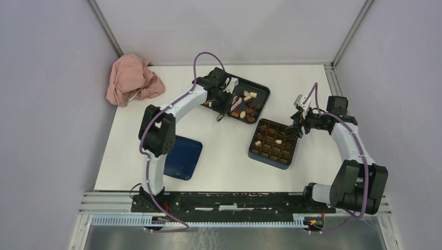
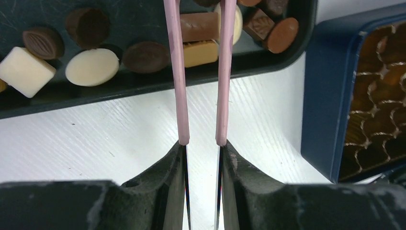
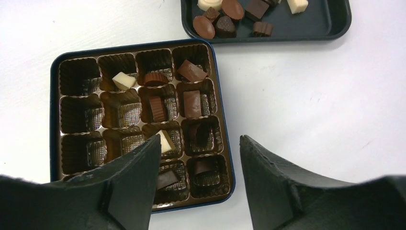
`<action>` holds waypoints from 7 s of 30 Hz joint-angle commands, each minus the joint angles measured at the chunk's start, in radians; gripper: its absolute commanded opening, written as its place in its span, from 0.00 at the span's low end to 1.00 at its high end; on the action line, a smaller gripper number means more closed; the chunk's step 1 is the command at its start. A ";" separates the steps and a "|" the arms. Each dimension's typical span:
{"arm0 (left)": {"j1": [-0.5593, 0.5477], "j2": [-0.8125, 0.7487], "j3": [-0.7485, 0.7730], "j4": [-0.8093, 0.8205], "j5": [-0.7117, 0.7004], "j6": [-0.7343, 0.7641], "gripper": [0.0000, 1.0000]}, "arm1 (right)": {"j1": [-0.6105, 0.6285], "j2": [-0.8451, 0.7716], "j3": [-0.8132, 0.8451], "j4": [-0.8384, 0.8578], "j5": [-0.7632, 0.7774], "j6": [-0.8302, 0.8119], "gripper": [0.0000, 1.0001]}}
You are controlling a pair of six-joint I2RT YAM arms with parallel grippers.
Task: Pack the chocolate
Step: Pick up the fake chocolate from the plate, then adjust the packing box at the center of the board, then place the fake chocolate in the packing box, then move the plate to the center of the board.
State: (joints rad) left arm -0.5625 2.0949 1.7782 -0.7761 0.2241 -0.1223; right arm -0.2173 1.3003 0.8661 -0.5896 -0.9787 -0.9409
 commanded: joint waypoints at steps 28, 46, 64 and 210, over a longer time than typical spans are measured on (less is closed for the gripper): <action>0.000 -0.335 -0.279 0.187 0.130 -0.003 0.02 | 0.156 0.242 0.079 0.106 0.287 -0.224 0.74; 0.000 -0.410 -0.350 0.223 0.187 -0.016 0.02 | 0.190 0.219 0.072 0.111 0.317 -0.263 0.03; -0.016 -0.532 -0.480 0.294 0.312 -0.019 0.02 | 0.243 -0.014 -0.054 0.250 0.253 -0.089 0.00; 0.134 -0.584 -0.458 0.257 0.016 0.101 0.38 | 0.209 0.472 0.319 0.545 0.359 1.066 0.71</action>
State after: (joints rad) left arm -0.4332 1.6558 1.4380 -0.6430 0.2909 0.0246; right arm -0.0380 1.6783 1.0813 -0.1745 -0.7658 -0.2241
